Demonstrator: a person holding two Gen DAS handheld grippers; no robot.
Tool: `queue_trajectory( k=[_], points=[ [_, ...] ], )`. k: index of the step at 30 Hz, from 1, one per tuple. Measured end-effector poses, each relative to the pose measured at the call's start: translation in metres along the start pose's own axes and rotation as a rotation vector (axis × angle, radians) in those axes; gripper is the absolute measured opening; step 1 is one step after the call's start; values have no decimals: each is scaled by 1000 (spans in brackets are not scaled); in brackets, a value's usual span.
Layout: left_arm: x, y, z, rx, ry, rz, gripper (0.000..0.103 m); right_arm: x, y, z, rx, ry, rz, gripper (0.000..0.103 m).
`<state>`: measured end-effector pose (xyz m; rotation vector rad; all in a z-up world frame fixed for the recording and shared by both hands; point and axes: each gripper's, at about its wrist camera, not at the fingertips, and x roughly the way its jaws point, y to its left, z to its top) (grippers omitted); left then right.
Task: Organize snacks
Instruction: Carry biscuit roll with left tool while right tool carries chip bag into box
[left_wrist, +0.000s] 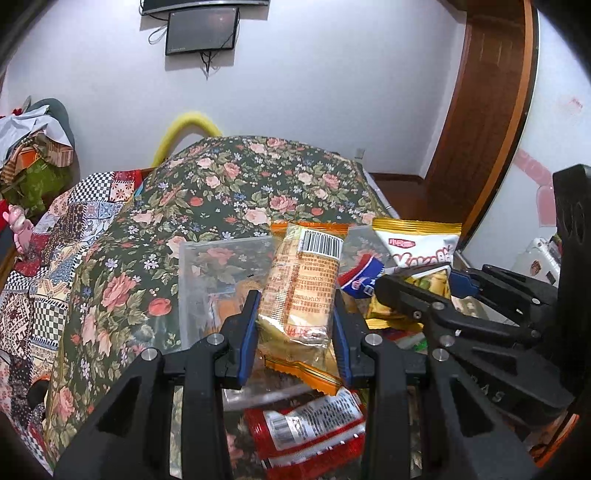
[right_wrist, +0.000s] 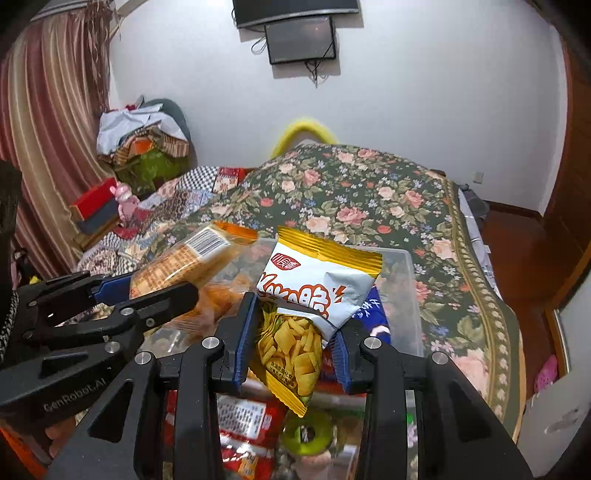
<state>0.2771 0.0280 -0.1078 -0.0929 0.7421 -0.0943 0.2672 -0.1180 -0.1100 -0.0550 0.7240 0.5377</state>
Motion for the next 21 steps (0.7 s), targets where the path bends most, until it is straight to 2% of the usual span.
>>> queue_trajectory(
  k=[5,9,12,15,17,19,21],
  points=[
    [17,4,2,-7,26,8,35,15,2,3,-54,42,-16,35],
    [27,6,0,-27,57,1,36,21,-3,2,-51,74,7,36],
    [30,7,-2,-32,70,-2,39,21,-4,-1,-51,79,-9,37],
    [27,7,-3,-37,70,-14,44,18,-8,-2,-30,84,-8,42],
    [22,7,-3,-42,64,-9,57,13,-12,-3,-13,79,-3,46],
    [18,7,-3,-44,53,-4,63,8,-16,-3,0,76,4,48],
    [13,5,-4,-43,53,-4,64,2,-18,-3,6,68,6,55]
  ],
)
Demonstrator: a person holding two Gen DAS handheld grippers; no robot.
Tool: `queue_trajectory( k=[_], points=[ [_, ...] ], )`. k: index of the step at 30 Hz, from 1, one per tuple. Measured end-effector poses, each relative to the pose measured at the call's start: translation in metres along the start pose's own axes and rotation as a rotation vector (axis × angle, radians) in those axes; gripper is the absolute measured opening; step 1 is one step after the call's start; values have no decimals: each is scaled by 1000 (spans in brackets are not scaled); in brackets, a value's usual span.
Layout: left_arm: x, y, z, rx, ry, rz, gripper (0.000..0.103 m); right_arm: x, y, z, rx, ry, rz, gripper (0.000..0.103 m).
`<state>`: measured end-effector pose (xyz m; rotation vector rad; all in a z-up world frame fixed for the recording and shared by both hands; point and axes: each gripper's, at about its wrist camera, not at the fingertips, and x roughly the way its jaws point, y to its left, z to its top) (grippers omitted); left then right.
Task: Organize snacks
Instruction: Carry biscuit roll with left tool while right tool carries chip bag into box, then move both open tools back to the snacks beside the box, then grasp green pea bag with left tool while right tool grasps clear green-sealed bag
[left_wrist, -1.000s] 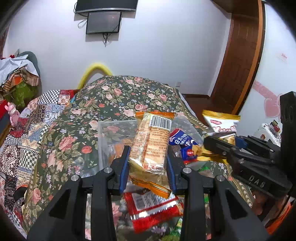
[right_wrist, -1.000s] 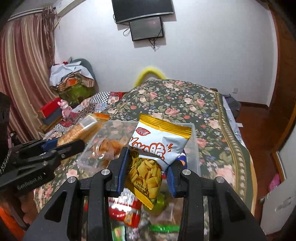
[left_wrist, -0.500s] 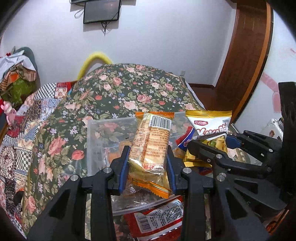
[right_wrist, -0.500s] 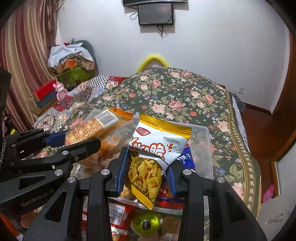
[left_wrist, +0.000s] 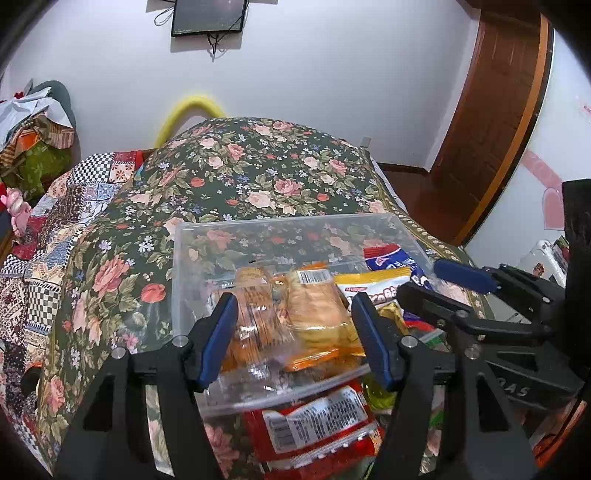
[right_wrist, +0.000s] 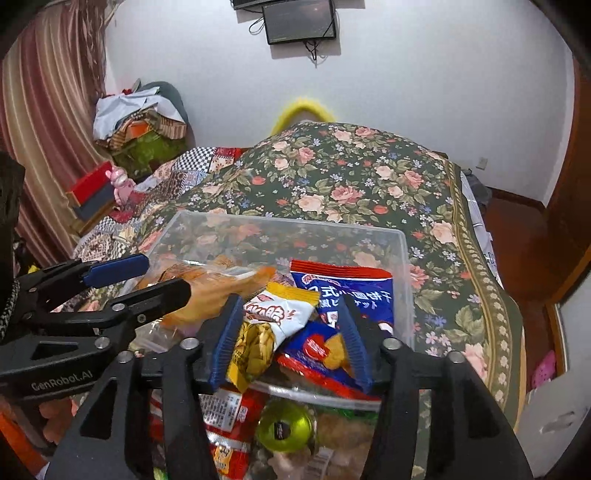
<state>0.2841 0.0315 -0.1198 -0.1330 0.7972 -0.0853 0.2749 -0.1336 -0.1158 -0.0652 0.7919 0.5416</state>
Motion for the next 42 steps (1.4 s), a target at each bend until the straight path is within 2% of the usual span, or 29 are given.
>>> queue_trajectory(
  k=[1,6,10,16,19,24,29,39,42],
  points=[
    [-3,-1,-1,2,-1,-3,64,-5,-1,-2,1,-9,-2,59],
    [-23,-12,-14,31,-3,16,70,-26,-3,-12,-8,-27,-4,62],
    [-36,-21,-31,50,5,31,79,-43,-5,-29,-21,-36,-16,74],
    [-38,-34,-68,36,72,32,82,-49,-21,-53,4,-3,-19,76],
    [-31,-41,-86,15,127,31,83,-44,-35,-64,44,24,-21,80],
    [-23,-57,-114,36,186,68,83,-30,-48,-80,83,71,-4,80],
    [-11,-71,-133,49,243,86,83,-19,-46,-91,64,96,-2,80],
    [1,-75,-162,21,301,90,84,8,-40,-96,71,144,21,84],
    [-2,-76,-169,40,282,95,85,12,-43,-100,84,148,30,83]
  ],
)
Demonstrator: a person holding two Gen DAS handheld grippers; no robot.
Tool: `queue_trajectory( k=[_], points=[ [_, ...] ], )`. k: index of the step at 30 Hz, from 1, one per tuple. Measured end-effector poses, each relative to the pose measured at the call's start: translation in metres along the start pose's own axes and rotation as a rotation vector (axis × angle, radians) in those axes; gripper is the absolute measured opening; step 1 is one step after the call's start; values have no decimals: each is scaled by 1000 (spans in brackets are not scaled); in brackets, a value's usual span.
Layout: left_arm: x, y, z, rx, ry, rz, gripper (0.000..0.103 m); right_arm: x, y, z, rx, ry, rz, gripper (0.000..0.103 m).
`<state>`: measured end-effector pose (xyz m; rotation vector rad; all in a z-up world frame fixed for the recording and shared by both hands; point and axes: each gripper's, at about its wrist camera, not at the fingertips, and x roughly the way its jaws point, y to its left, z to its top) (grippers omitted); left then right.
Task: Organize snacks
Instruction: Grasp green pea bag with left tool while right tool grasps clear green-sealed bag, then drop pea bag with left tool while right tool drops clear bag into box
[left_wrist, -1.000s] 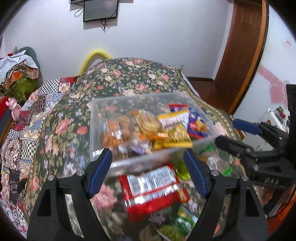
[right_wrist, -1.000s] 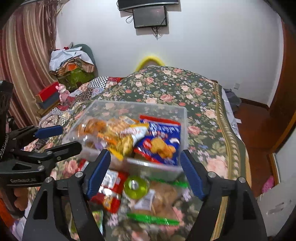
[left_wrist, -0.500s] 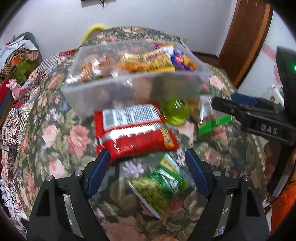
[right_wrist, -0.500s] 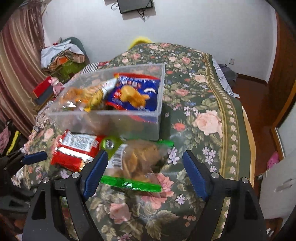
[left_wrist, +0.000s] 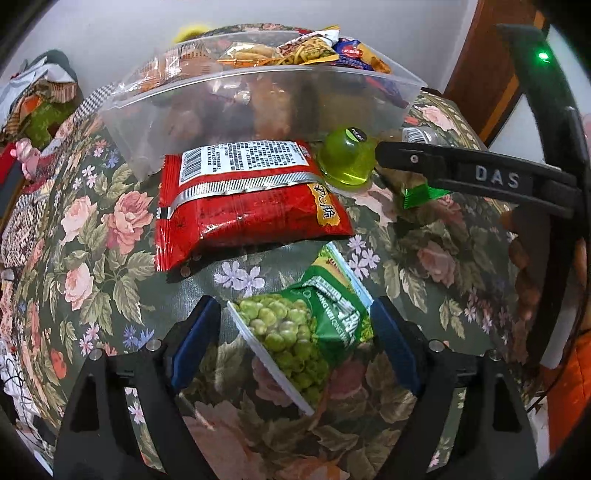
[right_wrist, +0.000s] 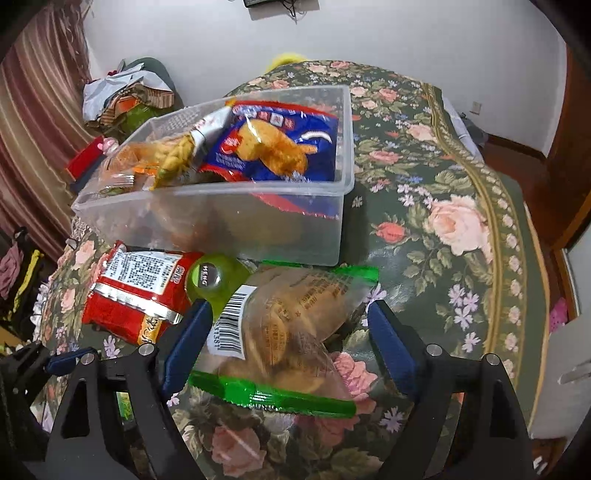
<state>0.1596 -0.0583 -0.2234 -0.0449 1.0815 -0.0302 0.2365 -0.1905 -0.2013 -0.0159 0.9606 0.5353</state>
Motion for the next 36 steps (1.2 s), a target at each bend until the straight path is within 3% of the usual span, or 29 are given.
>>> queue_trajectory(
  k=[2,4,6,8,10,13,17,27,36],
  points=[
    [-1,-1,-5,8,-15,-1,85,1,-2,-3,13,1,10,80],
    [-1,-1,-9,13,-30,-5,85,1,-5,-6,25,3,15,66],
    [-3,0,-12,9,-47,-11,82,1,-5,-8,25,9,15,66],
    [-6,2,-16,5,-67,-27,62,-2,-3,-13,13,10,4,63],
    [-10,4,-19,9,-69,-43,51,-5,-1,-18,6,9,-10,62],
    [-12,8,-15,16,-65,-69,47,-9,0,-24,2,4,-29,58],
    [-21,15,-13,22,-78,-97,34,-21,2,-32,12,-9,-39,51],
    [-67,30,-2,60,-185,-129,33,-63,11,-33,34,-94,-51,48],
    [-90,53,38,45,-274,-127,33,-93,26,-8,33,-205,-44,48]
  ],
)
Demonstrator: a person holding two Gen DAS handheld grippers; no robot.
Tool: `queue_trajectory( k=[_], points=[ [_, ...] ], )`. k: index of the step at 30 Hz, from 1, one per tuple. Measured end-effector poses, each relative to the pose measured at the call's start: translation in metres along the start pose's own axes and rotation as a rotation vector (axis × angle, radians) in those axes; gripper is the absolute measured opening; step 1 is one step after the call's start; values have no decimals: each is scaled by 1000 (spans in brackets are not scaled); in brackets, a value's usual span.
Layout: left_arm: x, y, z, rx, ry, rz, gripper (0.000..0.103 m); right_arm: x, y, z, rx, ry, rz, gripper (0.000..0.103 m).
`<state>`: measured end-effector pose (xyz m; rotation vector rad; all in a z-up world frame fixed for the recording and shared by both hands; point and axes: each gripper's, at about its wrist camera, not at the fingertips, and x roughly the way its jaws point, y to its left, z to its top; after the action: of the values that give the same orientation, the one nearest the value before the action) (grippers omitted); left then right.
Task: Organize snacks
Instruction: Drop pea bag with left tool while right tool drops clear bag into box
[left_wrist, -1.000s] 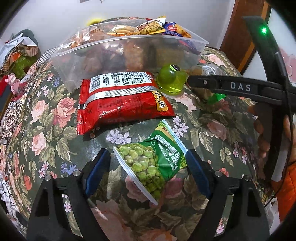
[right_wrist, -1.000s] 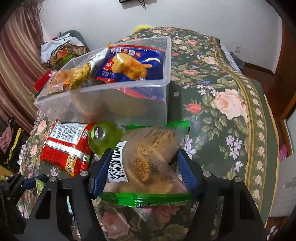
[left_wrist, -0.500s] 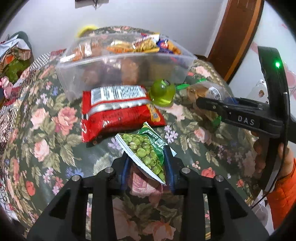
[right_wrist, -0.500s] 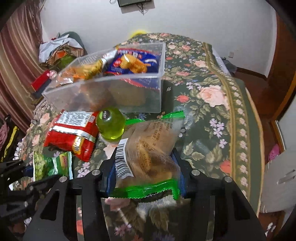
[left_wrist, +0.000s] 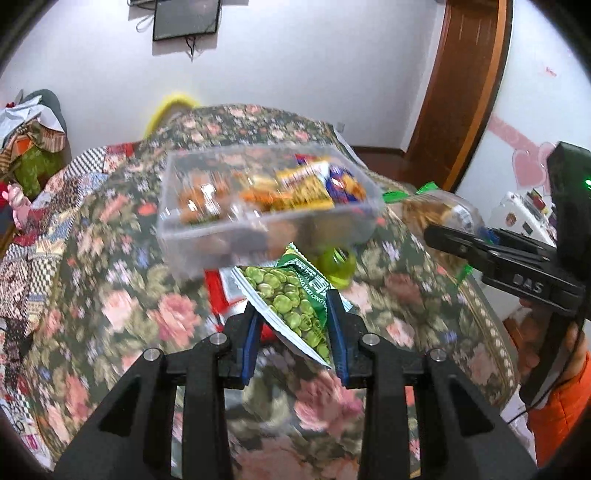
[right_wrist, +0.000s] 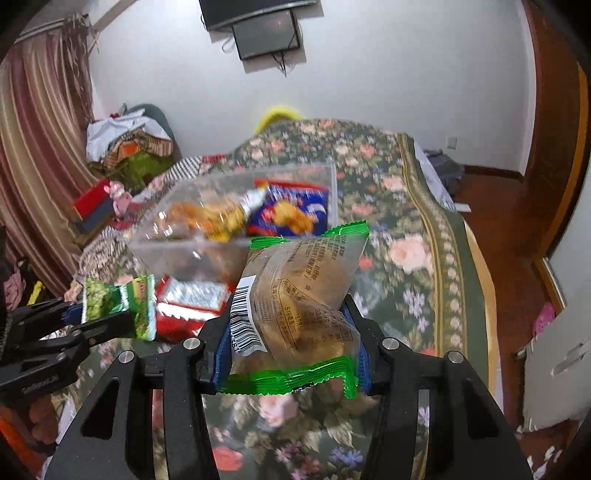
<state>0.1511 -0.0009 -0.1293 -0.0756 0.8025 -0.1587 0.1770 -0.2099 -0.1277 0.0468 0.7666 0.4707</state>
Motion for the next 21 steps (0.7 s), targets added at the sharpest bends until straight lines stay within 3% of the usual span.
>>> queue_trajectory(
  k=[11,21],
  points=[
    [5,30,57,-11,-113,32,33,21,22,40,-33,-60,7,48],
    [47,53,96,-28,-88,42,33,61,38,69,-58,-47,29,48]
  ],
)
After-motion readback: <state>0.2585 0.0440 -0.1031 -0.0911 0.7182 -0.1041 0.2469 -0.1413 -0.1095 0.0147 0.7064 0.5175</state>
